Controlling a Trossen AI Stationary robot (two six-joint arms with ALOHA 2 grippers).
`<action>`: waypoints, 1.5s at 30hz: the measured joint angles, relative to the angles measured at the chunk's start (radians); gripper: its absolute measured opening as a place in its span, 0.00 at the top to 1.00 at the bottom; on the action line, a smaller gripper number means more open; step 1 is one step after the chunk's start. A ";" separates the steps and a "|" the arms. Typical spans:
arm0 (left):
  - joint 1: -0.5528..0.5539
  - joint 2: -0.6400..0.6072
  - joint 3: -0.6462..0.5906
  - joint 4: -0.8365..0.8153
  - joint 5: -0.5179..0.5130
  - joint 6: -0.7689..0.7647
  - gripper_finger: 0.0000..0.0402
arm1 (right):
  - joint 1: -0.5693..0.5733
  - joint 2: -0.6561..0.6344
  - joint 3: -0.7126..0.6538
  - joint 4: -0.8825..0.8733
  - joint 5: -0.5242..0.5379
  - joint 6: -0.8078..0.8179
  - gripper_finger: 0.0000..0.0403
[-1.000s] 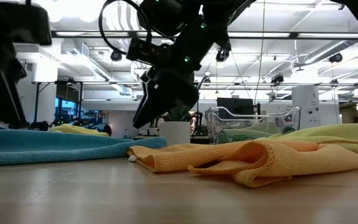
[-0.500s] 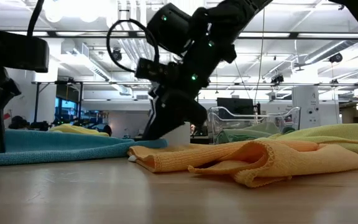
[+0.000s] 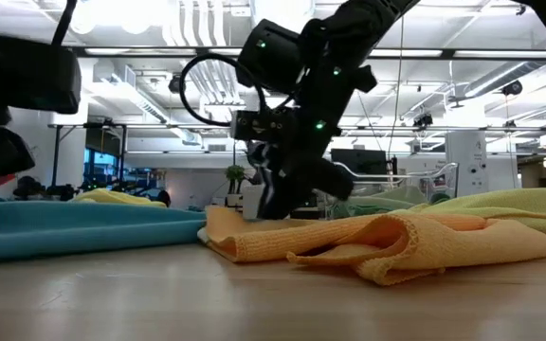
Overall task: Fold microfiber towels
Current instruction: Fold the blue microfiber towel
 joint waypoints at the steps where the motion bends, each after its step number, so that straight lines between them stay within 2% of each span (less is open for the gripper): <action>1: 0.000 0.001 0.000 0.043 0.017 0.023 0.98 | 0.003 -0.008 0.001 -0.027 0.004 -0.005 0.91; 7: -0.001 -0.004 0.009 0.114 0.033 0.075 0.98 | 0.007 -0.080 -0.013 -0.140 0.002 -0.012 0.91; 12: -0.001 -0.052 0.008 0.112 0.032 0.084 0.98 | 0.006 -0.166 -0.014 -0.122 0.001 -0.013 0.91; 17: 0.002 -0.144 0.007 0.086 0.016 0.137 0.98 | 0.004 -0.198 -0.016 -0.083 0.000 -0.016 0.91; 21: 0.006 -0.235 0.002 0.000 -0.033 0.160 0.98 | 0.002 -0.205 -0.028 -0.022 -0.001 -0.034 0.91; 24: 0.009 -0.309 0.000 -0.128 -0.081 0.149 0.98 | 0.000 -0.203 -0.058 0.042 -0.005 -0.042 0.91; 29: 0.034 -0.413 -0.007 -0.419 -0.169 0.014 0.98 | -0.007 -0.204 -0.104 0.146 -0.009 -0.040 0.91; 32: 0.067 -0.454 -0.039 -0.517 -0.168 -0.090 0.97 | -0.010 -0.202 -0.121 0.186 -0.009 -0.026 0.91; 37: 0.101 -0.502 -0.112 -0.430 -0.123 -0.107 0.87 | -0.013 -0.202 -0.152 0.252 -0.009 -0.002 0.91; 41: 0.101 -0.509 -0.147 -0.374 -0.113 -0.123 0.71 | -0.013 -0.202 -0.171 0.292 -0.009 0.013 0.91; 45: 0.102 -0.460 -0.172 -0.344 -0.112 -0.201 0.56 | -0.013 -0.202 -0.179 0.291 -0.012 0.041 0.91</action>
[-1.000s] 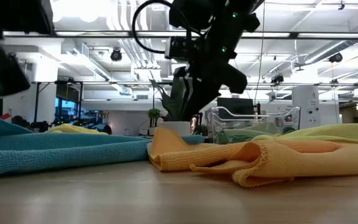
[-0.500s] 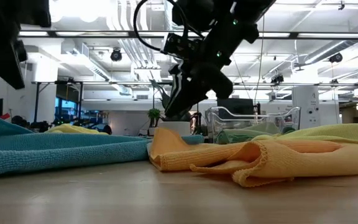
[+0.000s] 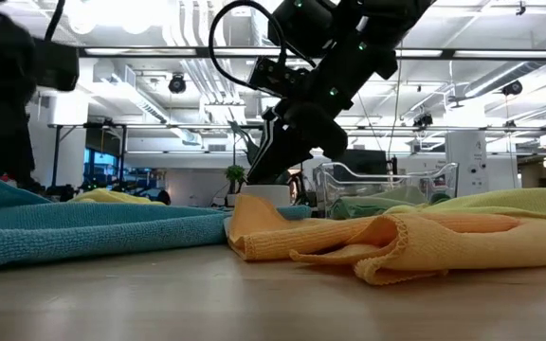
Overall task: Fold microfiber towels
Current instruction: Fold the blue microfiber towel
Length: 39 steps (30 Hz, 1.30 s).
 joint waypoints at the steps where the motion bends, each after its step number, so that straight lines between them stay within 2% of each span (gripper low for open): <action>1: 0.000 0.021 -0.001 0.000 0.006 -0.023 0.54 | 0.000 0.000 -0.001 0.001 0.000 0.007 0.91; 6: 0.000 0.118 0.024 0.018 0.105 -0.037 0.50 | 0.000 0.000 -0.008 0.010 0.000 0.014 0.91; 11: 0.000 0.161 0.056 0.019 0.146 -0.032 0.50 | 0.000 0.000 -0.012 0.028 0.000 0.034 0.91; 21: 0.000 0.185 0.070 0.108 0.159 -0.032 0.50 | 0.000 0.000 -0.031 0.028 0.000 0.061 0.91; 25: 0.000 0.196 0.078 0.096 0.189 -0.032 0.50 | 0.000 0.000 -0.047 0.053 0.001 0.068 0.91; 28: 0.000 0.197 0.097 0.023 0.213 -0.033 0.50 | 0.000 0.000 -0.058 0.070 0.002 0.069 0.91; 34: 0.000 0.206 0.113 -0.003 0.200 -0.032 0.50 | 0.000 0.000 -0.066 0.097 0.003 0.077 0.91; 39: 0.000 0.285 0.112 -0.006 0.179 -0.029 0.50 | 0.000 0.000 -0.066 0.110 0.003 0.087 0.91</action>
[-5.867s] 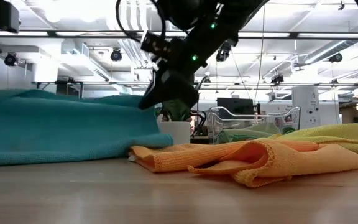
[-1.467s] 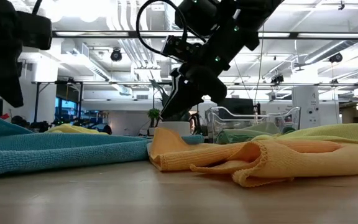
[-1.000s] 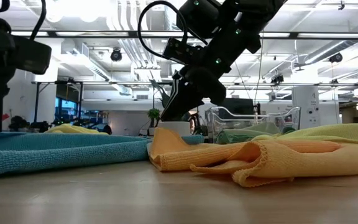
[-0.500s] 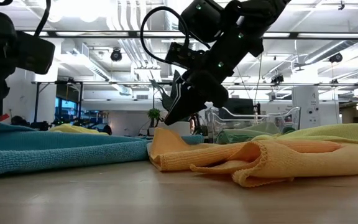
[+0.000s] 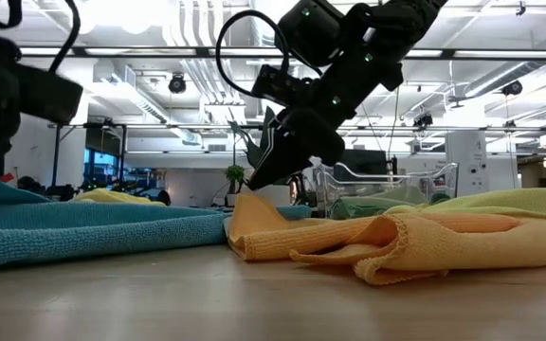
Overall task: Fold microfiber towels
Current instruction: Fold the blue microfiber towel
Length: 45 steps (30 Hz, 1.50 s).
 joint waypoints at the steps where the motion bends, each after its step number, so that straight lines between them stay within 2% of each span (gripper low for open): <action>1: 0.000 0.017 0.005 -0.003 0.001 0.011 0.51 | 0.000 0.000 0.000 0.004 0.000 0.001 0.91; 7: 0.000 0.080 0.068 -0.004 0.003 0.095 0.68 | 0.000 0.000 0.000 0.019 0.000 0.017 0.91; 13: 0.000 0.065 0.086 -0.005 0.003 0.103 0.87 | 0.000 0.000 -0.007 0.024 0.000 0.036 0.91; 19: 0.000 0.042 0.085 -0.011 0.005 0.103 0.94 | 0.000 0.000 -0.017 0.039 0.000 0.043 0.91; 24: 0.000 0.040 0.084 -0.083 0.037 0.091 0.94 | 0.000 0.000 -0.023 0.046 0.000 0.053 0.91; 27: -0.001 0.037 0.084 -0.068 0.057 0.103 0.92 | 0.000 0.000 -0.025 0.046 0.000 0.055 0.91; 38: 0.001 0.023 0.084 -0.059 0.049 0.143 0.62 | 0.000 0.000 -0.025 0.048 0.000 0.060 0.91; 41: 0.002 0.020 0.084 -0.061 0.048 0.125 0.59 | 0.000 0.000 -0.025 0.056 0.000 0.060 0.91; 45: 0.002 0.015 0.085 -0.060 0.049 0.121 0.61 | 0.000 0.000 -0.025 0.071 0.000 0.060 0.91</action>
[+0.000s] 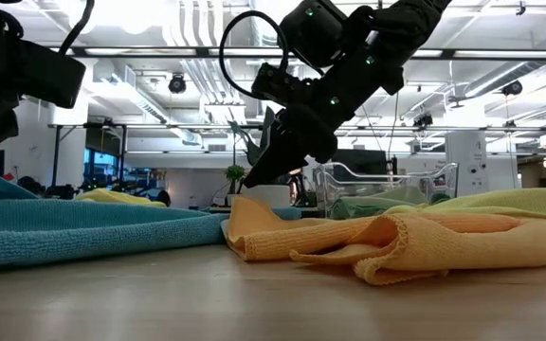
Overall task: Fold microfiber towels
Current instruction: Fold the blue microfiber towel
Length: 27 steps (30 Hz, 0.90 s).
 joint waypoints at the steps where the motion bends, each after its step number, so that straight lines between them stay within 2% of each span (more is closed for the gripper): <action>1: 0.000 0.000 0.000 -0.001 0.000 0.000 0.63 | 0.000 0.000 0.000 0.002 0.000 0.000 0.91; 4: 0.000 -0.001 0.000 -0.002 0.000 0.001 0.70 | 0.000 0.000 0.000 0.004 0.000 0.002 0.91; 11: 0.000 -0.003 0.000 -0.006 0.004 0.000 0.97 | 0.000 0.000 0.000 0.021 0.000 0.008 0.91; 27: -0.002 -0.061 0.001 -0.004 -0.026 0.014 1.00 | 0.000 0.000 0.000 0.021 -0.002 0.071 0.89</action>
